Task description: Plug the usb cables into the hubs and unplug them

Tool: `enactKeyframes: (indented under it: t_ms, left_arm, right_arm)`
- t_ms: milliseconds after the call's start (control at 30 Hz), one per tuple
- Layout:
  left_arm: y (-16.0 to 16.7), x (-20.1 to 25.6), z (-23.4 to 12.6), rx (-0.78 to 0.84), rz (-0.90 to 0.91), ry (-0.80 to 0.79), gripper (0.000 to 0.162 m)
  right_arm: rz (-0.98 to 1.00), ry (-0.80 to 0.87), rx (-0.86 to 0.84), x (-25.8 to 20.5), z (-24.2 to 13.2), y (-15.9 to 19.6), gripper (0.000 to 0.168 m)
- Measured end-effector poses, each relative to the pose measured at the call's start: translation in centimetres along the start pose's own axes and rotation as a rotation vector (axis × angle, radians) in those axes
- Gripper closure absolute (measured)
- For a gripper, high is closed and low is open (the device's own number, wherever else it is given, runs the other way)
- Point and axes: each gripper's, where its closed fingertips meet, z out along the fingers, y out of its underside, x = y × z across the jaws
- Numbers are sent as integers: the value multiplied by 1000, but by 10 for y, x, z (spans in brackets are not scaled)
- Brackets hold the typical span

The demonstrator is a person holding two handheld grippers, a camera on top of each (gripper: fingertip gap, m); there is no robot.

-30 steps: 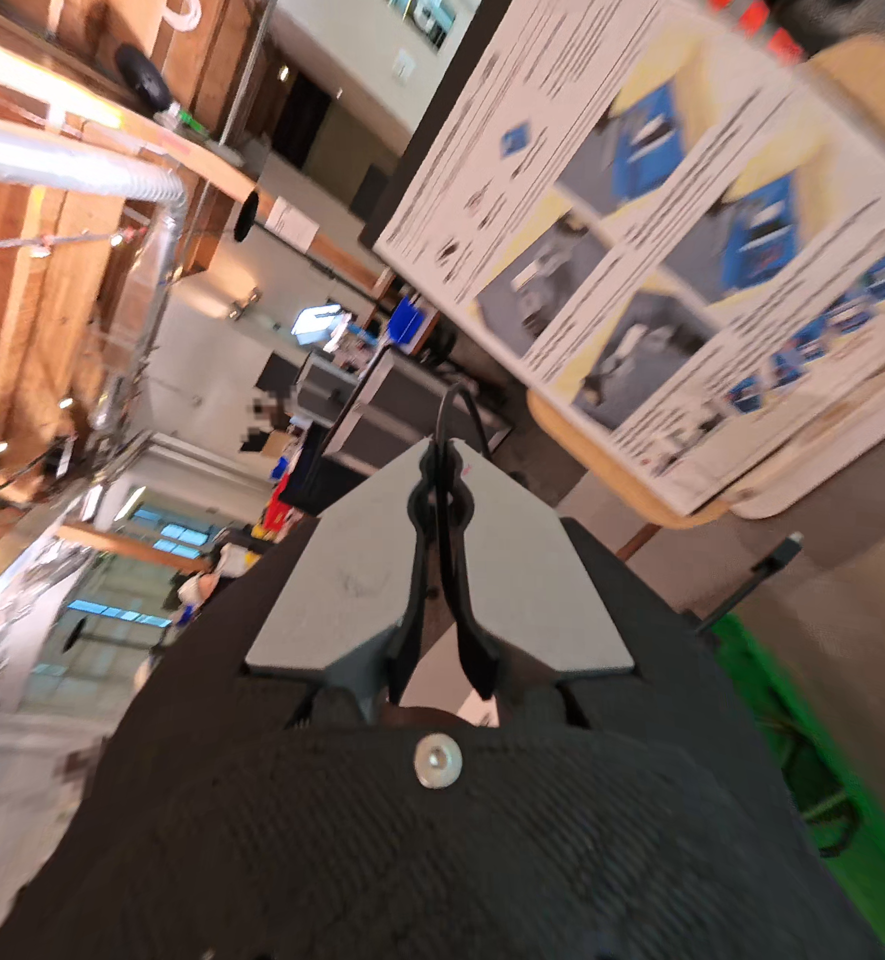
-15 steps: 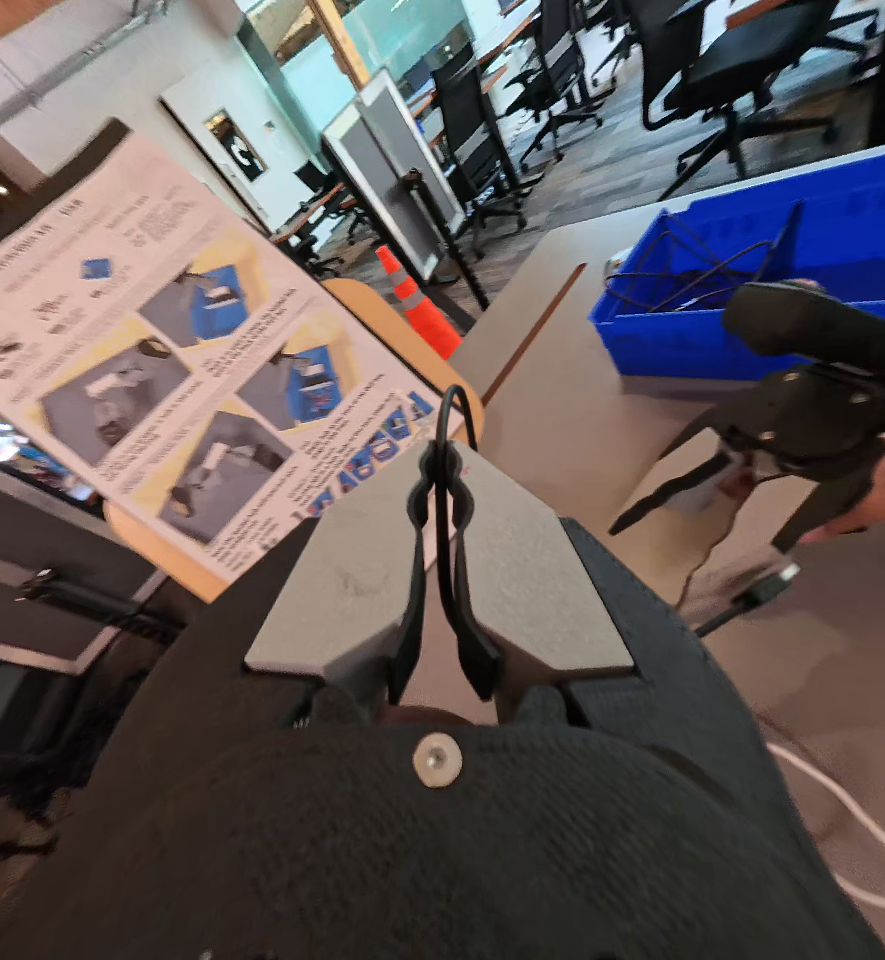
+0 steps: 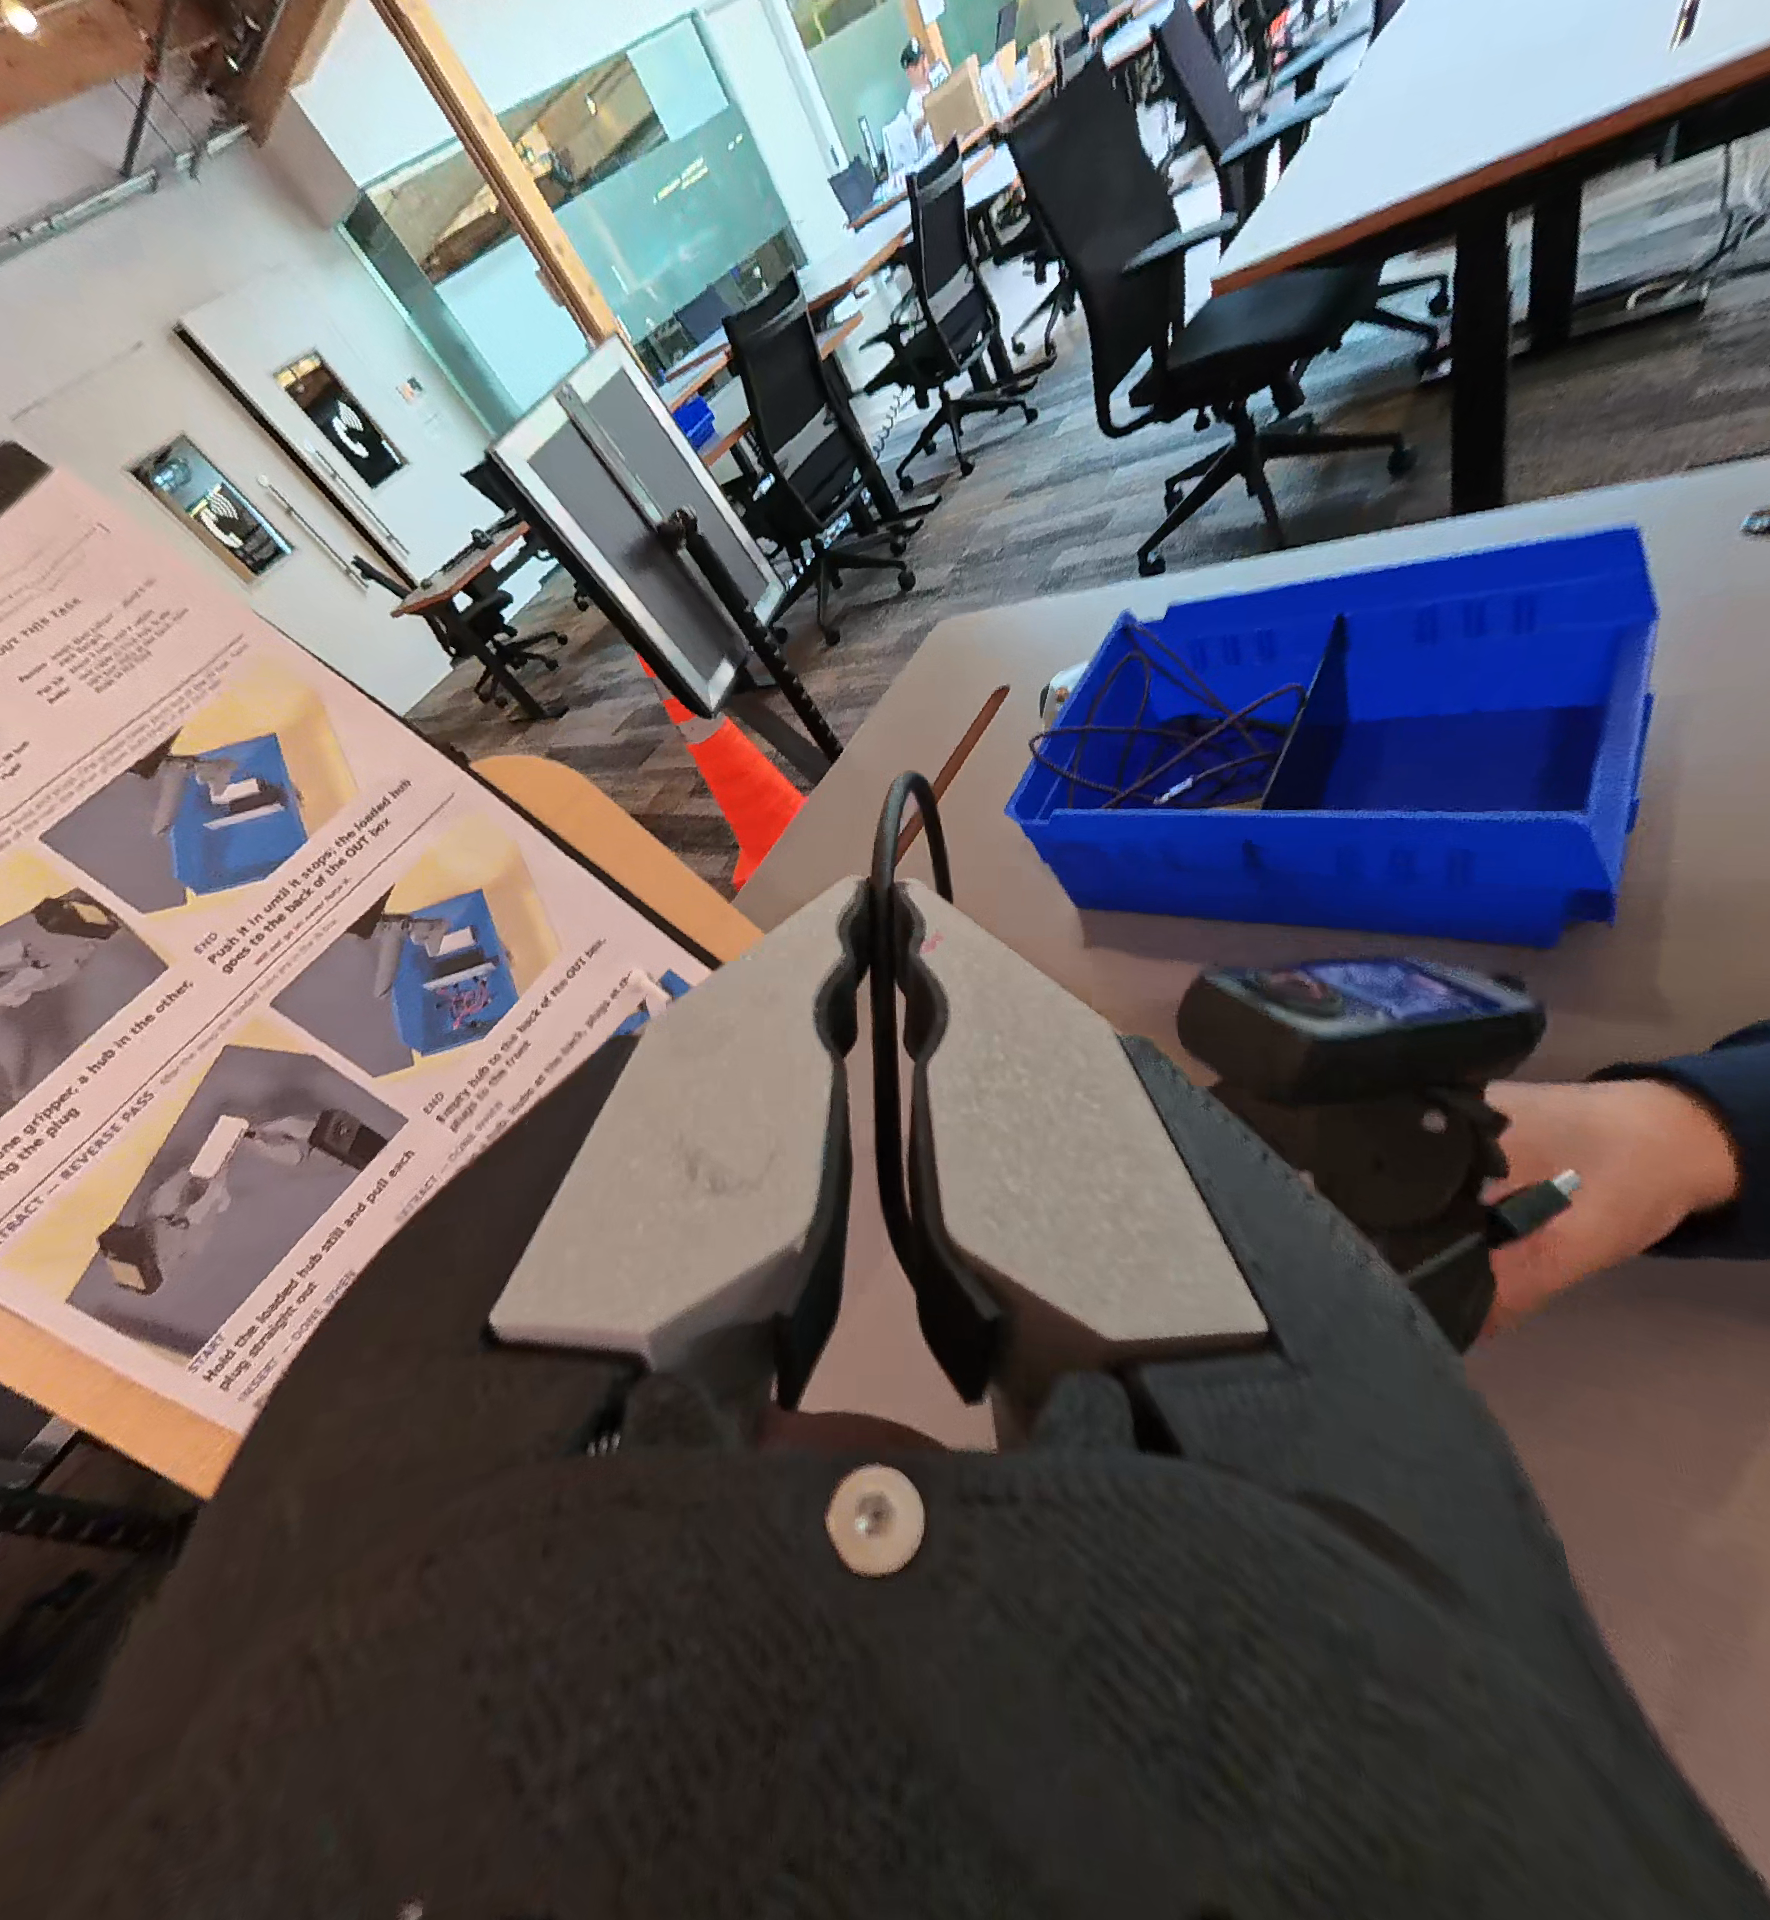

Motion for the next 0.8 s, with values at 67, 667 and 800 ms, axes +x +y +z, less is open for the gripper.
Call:
enactKeyframes:
  t_ms: [67, 667, 800]
  left_arm:
    - [-11, -5, -3, 39, -15, -25, 162]
    - [223, -98, 29, -210, -447, -235, 157]
    - [233, -70, 18, -195, -389, -145, 124]
  right_arm:
    - [-68, 80, -21, 8, 0, 2, 93]
    - [-34, 128, -224, 34, 1, 43, 132]
    - [17, 120, -233, 39, 0, 46, 132]
